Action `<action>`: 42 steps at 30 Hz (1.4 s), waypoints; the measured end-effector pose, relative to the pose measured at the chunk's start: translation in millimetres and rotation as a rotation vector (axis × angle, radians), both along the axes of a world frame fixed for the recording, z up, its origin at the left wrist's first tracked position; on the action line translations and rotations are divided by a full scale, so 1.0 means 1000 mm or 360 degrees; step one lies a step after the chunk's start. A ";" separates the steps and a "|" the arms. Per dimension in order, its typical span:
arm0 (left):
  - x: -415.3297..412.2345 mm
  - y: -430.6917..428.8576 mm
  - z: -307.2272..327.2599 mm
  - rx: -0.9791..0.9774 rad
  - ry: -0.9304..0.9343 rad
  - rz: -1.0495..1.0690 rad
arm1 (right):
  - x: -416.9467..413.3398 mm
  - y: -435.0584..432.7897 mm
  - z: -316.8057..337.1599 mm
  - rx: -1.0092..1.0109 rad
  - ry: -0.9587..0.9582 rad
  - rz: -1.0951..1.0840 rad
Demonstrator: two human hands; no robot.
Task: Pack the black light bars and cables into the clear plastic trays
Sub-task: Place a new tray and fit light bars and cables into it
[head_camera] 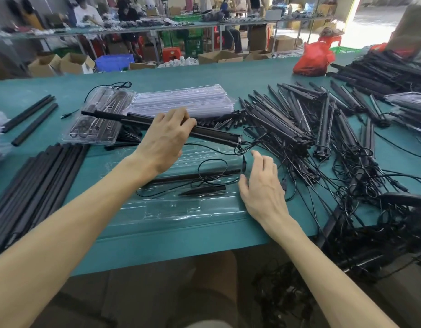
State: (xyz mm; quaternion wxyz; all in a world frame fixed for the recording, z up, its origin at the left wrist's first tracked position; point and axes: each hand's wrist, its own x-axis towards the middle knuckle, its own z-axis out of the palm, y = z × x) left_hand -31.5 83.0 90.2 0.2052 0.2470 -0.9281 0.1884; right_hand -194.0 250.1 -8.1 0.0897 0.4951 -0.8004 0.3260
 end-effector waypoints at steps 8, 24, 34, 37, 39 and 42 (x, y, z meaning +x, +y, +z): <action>0.006 0.006 0.000 -0.0152 0.0151 -0.0075 | 0.002 0.003 0.003 -0.0081 -0.0062 0.0252; 0.017 -0.008 -0.002 -0.0061 0.0527 0.0280 | 0.000 0.000 0.000 0.0163 -0.0172 -0.0082; -0.002 -0.002 0.036 0.0312 0.1492 0.0009 | -0.003 -0.001 0.002 0.0325 0.0029 -0.0353; -0.012 0.001 0.049 0.0577 0.1754 -0.0050 | -0.003 0.000 0.003 0.0337 0.0007 -0.0317; -0.017 0.000 0.058 0.0975 0.1994 -0.0062 | -0.001 0.001 0.004 0.0261 0.0064 -0.0244; -0.022 -0.004 0.070 0.1665 0.2474 -0.0068 | 0.003 0.004 0.007 0.0077 0.0155 -0.0087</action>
